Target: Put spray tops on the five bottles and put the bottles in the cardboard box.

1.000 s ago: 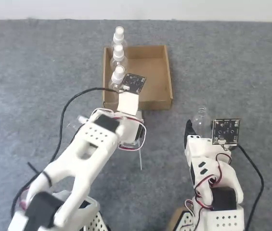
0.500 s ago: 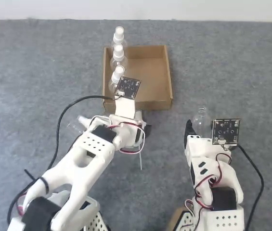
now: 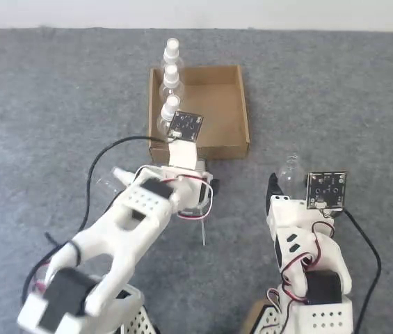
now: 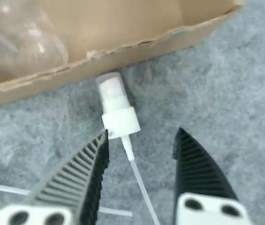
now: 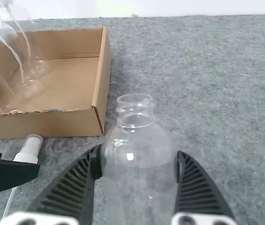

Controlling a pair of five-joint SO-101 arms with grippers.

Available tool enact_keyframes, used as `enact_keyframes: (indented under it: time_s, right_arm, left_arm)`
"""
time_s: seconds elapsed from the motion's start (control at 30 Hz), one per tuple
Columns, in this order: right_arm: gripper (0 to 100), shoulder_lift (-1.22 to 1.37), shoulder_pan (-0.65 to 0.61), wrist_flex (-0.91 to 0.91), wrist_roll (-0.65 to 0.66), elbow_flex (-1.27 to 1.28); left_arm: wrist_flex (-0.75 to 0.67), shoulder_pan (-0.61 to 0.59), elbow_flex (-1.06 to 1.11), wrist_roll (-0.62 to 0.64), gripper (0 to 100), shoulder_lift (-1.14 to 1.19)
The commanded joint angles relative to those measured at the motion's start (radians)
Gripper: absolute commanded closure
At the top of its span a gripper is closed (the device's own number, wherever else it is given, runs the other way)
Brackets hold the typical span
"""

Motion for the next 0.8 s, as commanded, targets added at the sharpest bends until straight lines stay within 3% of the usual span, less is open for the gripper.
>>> enact_keyframes:
  time_s: [0.0,0.27,0.77]
  right_arm:
    - [89.8,-0.016,0.012,-0.024,-0.003,-0.006]
    - [89.8,-0.016,0.012,-0.024,-0.003,-0.006]
    - [89.8,-0.016,0.012,-0.024,-0.003,-0.006]
  left_arm:
    - [0.098,-0.023,-0.16,0.026,82,0.081]
    - [0.167,-0.025,-0.254,0.028,82,0.172]
    - [0.164,-0.017,-0.259,0.021,88,0.184]
